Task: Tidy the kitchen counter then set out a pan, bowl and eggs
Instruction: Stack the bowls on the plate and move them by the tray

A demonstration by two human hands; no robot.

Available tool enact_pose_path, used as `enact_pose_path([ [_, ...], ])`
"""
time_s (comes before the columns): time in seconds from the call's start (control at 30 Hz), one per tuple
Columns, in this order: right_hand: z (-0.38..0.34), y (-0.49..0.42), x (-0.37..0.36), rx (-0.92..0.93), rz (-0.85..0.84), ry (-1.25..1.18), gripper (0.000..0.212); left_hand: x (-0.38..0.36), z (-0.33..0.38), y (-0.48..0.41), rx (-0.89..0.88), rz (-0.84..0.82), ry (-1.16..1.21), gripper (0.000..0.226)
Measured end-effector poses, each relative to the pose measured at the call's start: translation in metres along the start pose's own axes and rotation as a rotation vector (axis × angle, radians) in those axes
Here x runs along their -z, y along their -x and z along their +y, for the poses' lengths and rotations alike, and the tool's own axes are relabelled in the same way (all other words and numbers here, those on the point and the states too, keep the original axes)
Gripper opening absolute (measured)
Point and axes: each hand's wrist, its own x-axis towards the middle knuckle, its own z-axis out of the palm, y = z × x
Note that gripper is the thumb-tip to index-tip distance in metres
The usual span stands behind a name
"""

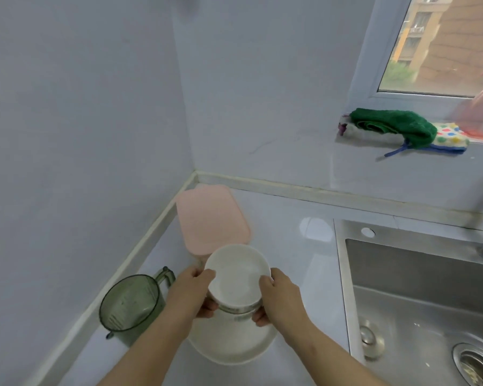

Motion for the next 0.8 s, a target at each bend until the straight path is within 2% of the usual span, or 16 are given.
enact_pose_path([
  [0.5,0.003,0.01,-0.014,0.005,-0.042,0.009,0.021,0.012,-0.021,0.012,0.029,0.014,0.052,0.019],
  [0.57,0.007,0.007,-0.01,0.028,0.014,0.047,0.03,0.015,-0.021,0.015,0.005,0.007,0.091,0.016],
  [0.63,0.017,0.0,-0.005,0.064,0.149,0.14,0.035,0.02,-0.024,0.018,-0.045,0.022,0.1,0.016],
  [0.73,0.028,-0.003,-0.001,0.03,0.215,0.259,0.028,0.027,-0.04,0.02,-0.199,0.145,-0.136,0.016],
  [0.8,0.035,0.0,0.0,-0.044,0.175,0.33,0.039,0.029,-0.053,0.021,-0.263,0.224,-0.331,0.01],
])
